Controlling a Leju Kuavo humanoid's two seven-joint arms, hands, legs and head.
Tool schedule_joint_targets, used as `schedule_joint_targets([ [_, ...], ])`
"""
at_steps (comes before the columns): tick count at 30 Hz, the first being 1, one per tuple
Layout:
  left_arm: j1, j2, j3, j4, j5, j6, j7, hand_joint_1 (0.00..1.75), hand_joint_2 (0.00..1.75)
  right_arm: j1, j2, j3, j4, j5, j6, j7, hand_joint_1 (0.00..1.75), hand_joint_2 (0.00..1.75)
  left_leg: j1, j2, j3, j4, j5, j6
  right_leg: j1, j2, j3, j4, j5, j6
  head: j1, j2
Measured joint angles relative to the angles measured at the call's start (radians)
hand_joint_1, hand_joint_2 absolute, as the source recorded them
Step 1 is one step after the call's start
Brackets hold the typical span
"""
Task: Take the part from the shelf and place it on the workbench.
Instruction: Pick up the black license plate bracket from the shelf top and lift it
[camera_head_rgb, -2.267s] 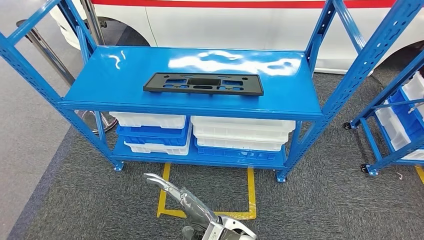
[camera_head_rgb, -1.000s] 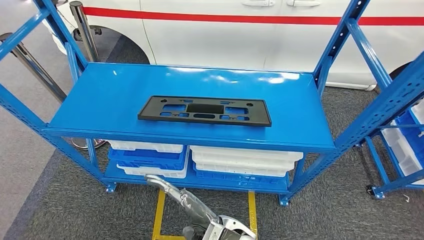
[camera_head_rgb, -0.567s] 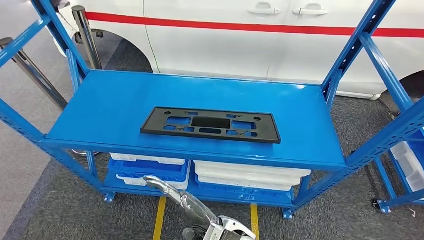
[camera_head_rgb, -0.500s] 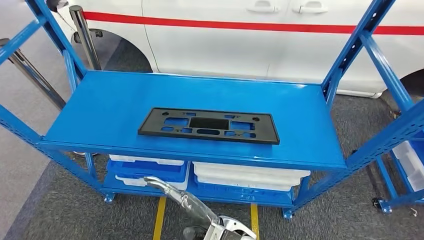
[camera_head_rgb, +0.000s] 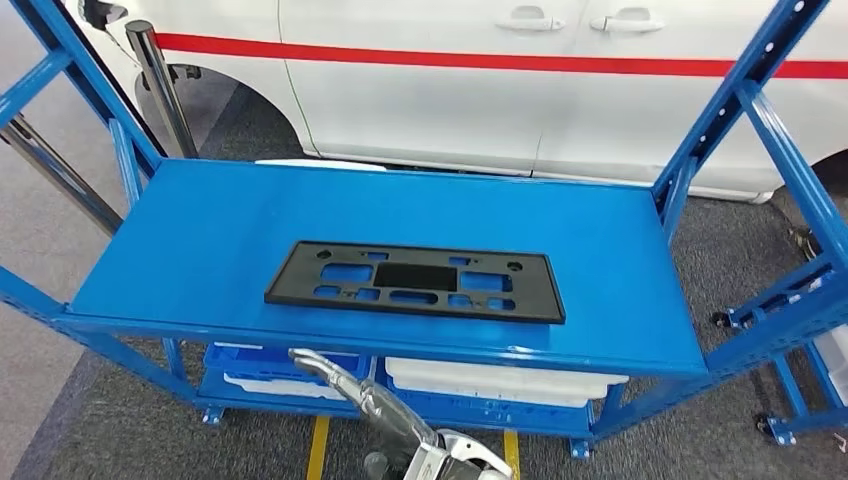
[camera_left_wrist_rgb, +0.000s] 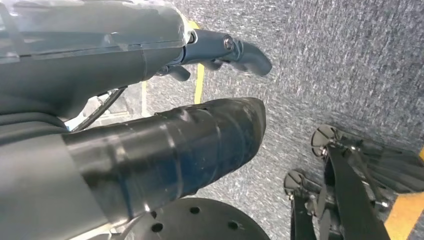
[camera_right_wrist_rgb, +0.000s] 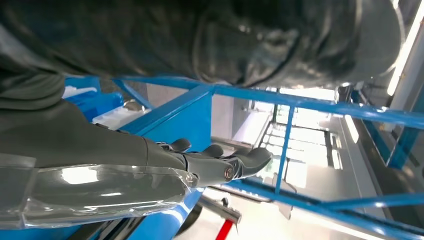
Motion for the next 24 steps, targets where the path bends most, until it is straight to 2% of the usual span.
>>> schedule_joint_targets([
  [2,-0.001,0.0,0.0,0.0,0.0,0.0,0.0,0.0,0.0,-0.001,0.0,0.0,0.0,0.0,0.0,0.0,0.0,0.0,0.001,-0.001,0.014,-0.005,0.002,0.017,-0.002,-0.001,-0.002,0.021,-0.001,0.01,0.001,0.0],
  [3,-0.001,0.0,0.0,0.0,0.0,0.0,0.0,0.0,0.0,-0.001,0.0,0.0,-0.001,0.0,0.0,-0.001,0.0,0.0,0.001,-0.002,0.023,-0.007,-0.001,0.024,-0.002,-0.003,-0.016,0.05,-0.006,0.014,0.001,0.0],
  [4,-0.001,0.0,0.0,0.0,0.0,0.0,0.0,0.0,0.0,-0.001,0.0,0.0,-0.002,0.0,-0.001,-0.001,0.0,0.0,0.002,-0.001,0.031,-0.01,-0.005,0.031,-0.004,-0.005,-0.043,0.098,-0.019,0.018,0.001,0.0],
  [7,-0.002,0.001,0.0,0.0,0.0,0.001,0.0,0.0,0.0,-0.001,0.0,0.0,-0.002,0.0,-0.001,-0.001,0.0,0.0,0.0,-0.002,0.05,-0.011,-0.024,0.04,-0.006,-0.007,-0.169,0.273,-0.087,0.026,0.001,0.0],
  [8,-0.002,0.001,0.0,0.0,0.0,0.001,0.0,0.0,0.0,-0.001,-0.001,0.0,-0.002,0.0,-0.001,-0.001,0.0,0.0,-0.001,-0.003,0.058,-0.011,-0.031,0.04,-0.006,-0.007,-0.197,0.295,-0.091,0.026,0.001,0.0],
  [9,-0.001,0.001,0.0,0.0,0.0,0.001,0.0,0.0,0.0,-0.001,-0.001,0.0,-0.002,0.0,0.0,-0.001,0.0,0.0,-0.001,-0.003,0.069,-0.011,-0.038,0.038,-0.005,-0.007,-0.209,0.282,-0.073,0.024,0.001,0.0],
  [10,-0.001,0.001,0.0,0.0,0.0,0.001,0.0,0.0,0.0,-0.001,-0.001,0.0,-0.002,0.0,0.0,-0.001,0.0,0.0,-0.001,-0.004,0.082,-0.011,-0.046,0.036,-0.003,-0.007,-0.203,0.235,-0.033,0.018,0.001,0.0],
  [11,0.0,0.0,0.0,0.0,0.0,0.0,0.0,0.0,0.0,-0.001,-0.001,0.0,-0.002,-0.003,0.003,0.0,0.0,0.0,-0.001,-0.004,0.092,-0.012,-0.055,0.034,0.001,-0.008,-0.185,0.164,0.023,0.01,0.001,0.0],
  [12,-0.001,-0.001,0.0,0.0,0.001,-0.001,0.0,0.0,0.0,-0.001,-0.001,0.0,-0.001,-0.008,0.008,0.002,0.0,0.0,-0.002,-0.005,0.102,-0.012,-0.063,0.031,0.006,-0.009,-0.17,0.102,0.064,0.002,0.0,0.0],
  [13,-0.001,-0.002,0.0,0.0,0.002,-0.002,0.001,0.0,0.0,-0.001,-0.002,0.0,0.0,-0.015,0.015,0.004,0.0,0.0,-0.002,-0.007,0.107,-0.012,-0.069,0.028,0.012,-0.009,-0.16,0.055,0.086,-0.006,0.001,0.0],
  [14,-0.002,-0.003,0.0,0.0,0.003,-0.004,0.001,0.0,0.0,0.0,-0.002,0.0,0.001,-0.025,0.025,0.008,0.0,0.0,-0.002,-0.007,0.11,-0.012,-0.074,0.023,0.016,-0.009,-0.154,0.031,0.102,-0.011,0.001,0.0],
  [16,-0.004,-0.003,0.0,0.0,0.004,-0.006,0.002,0.0,0.0,0.002,-0.002,0.0,0.004,-0.04,0.039,0.013,0.0,0.0,-0.003,-0.007,0.117,-0.007,-0.076,0.012,0.016,-0.006,-0.146,0.022,0.1,-0.018,0.002,0.0],
  [18,-0.005,-0.002,0.0,0.0,0.004,-0.006,0.002,0.0,0.0,0.001,-0.001,0.0,0.007,-0.048,0.046,0.015,0.0,0.87,-0.002,-0.004,0.116,0.021,-0.084,0.002,0.009,-0.004,-0.125,0.008,0.104,-0.024,0.002,0.0],
  [20,-0.008,-0.001,0.0,0.0,0.004,-0.006,0.003,0.0,0.0,-0.001,0.001,0.0,0.007,-0.05,0.049,0.015,0.0,1.75,0.001,-0.003,0.077,0.098,-0.124,-0.007,0.004,-0.006,-0.109,-0.004,0.1,-0.03,0.002,0.0],
  [22,-0.009,-0.001,0.0,0.0,0.005,-0.005,0.002,0.0,0.0,-0.001,0.002,0.0,0.008,-0.05,0.051,0.016,0.0,1.75,0.003,-0.003,0.007,0.203,-0.175,-0.017,0.004,-0.007,-0.106,-0.006,0.095,-0.034,0.001,0.0],
  [23,-0.01,0.0,0.0,0.0,0.005,-0.005,0.002,0.0,0.0,-0.001,0.002,0.0,0.009,-0.051,0.052,0.016,0.0,1.75,0.005,-0.003,-0.019,0.233,-0.183,-0.021,0.003,-0.006,-0.105,-0.005,0.093,-0.034,0.001,0.0],
  [24,-0.009,0.0,0.0,0.0,0.005,-0.005,0.002,0.0,0.0,-0.001,0.002,0.0,0.01,-0.051,0.053,0.017,0.0,1.75,0.006,-0.003,-0.031,0.233,-0.169,-0.024,0.003,-0.005,-0.103,-0.005,0.09,-0.033,0.001,0.0],
])
